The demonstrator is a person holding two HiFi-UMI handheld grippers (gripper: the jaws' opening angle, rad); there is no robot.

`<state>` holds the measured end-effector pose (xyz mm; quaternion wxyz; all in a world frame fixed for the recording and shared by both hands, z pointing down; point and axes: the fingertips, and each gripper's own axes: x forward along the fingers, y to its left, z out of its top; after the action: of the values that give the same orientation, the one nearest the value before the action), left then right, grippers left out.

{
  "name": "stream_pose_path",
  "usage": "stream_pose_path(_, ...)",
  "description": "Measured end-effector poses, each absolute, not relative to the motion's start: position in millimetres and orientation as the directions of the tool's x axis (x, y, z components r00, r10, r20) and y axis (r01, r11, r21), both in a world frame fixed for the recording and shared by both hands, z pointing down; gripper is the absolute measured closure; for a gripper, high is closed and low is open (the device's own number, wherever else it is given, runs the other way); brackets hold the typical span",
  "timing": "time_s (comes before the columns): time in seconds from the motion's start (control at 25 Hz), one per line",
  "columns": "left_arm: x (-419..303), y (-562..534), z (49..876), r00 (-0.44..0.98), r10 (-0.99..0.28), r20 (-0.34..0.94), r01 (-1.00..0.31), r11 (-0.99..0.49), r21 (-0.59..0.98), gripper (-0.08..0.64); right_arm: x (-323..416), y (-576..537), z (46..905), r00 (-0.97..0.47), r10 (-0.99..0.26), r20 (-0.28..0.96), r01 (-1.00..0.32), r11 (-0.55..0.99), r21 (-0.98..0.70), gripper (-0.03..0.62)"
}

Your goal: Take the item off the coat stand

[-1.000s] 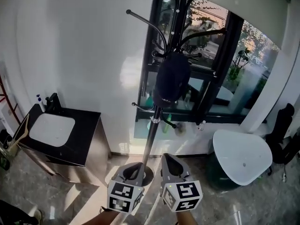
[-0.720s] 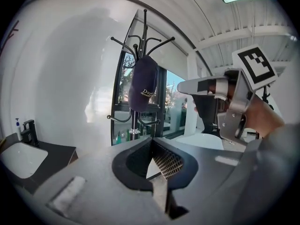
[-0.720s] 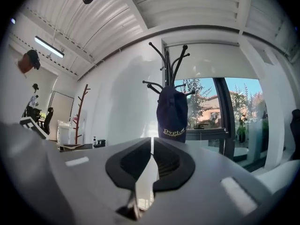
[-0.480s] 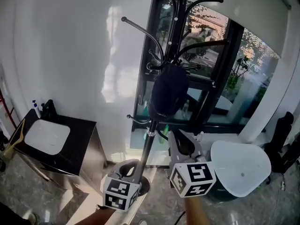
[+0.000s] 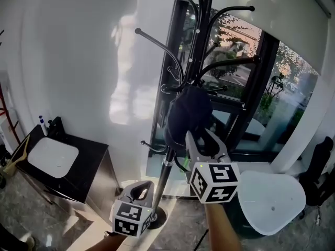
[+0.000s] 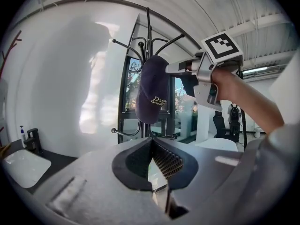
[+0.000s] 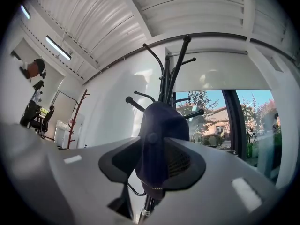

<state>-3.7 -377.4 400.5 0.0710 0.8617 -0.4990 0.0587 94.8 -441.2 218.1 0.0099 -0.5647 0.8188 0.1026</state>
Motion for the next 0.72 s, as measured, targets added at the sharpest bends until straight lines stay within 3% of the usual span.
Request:
stream_pose_path(0.28, -15.1, -391.2, 395.3, 0.454, -0.876, 0.163, -0.89, -0.453, 0.046, 0.56, 89.8, -473.0, 212.2, -0.367, -0.923, -0.116, -0.922, 0.345, 0.175, 0.449)
stream_pose_path(0.48, -16.9, -392.2, 396.7, 0.455, -0.875, 0.165, -0.89, -0.453, 0.052, 0.56, 99.8, -478.9, 208.7, -0.34, -0.93, -0.139, -0.931, 0.312, 0.189, 0.544)
stream_pose_path(0.72, -12.1, -390.3, 394.7, 0.48, -0.863, 0.158, -0.877, -0.476, 0.061, 0.56, 118.7, -461.9, 176.9, -0.298, -0.923, -0.244, -0.951, 0.264, 0.164, 0.554)
